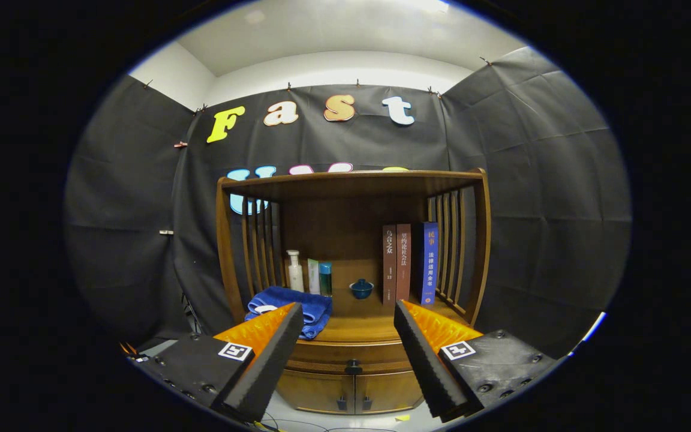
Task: Pull open the drawer, take out the items inside it, and place them on the countertop above the cabinet.
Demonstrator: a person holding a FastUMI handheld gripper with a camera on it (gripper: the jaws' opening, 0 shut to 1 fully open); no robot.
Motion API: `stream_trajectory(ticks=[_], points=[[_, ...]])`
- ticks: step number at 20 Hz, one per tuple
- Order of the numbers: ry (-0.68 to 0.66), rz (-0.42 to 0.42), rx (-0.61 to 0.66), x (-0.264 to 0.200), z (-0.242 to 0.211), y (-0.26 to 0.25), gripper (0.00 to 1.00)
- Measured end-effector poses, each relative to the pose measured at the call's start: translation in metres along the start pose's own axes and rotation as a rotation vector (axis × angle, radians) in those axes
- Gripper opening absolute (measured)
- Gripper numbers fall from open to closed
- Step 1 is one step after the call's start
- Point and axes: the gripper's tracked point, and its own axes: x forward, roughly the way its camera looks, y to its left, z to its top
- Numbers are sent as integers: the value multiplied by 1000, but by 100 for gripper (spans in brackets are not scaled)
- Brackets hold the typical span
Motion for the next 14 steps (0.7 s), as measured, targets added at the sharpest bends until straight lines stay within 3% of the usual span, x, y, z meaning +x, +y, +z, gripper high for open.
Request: stream_trajectory(ticks=[14], points=[[177, -2, 20, 72, -155, -4, 99]])
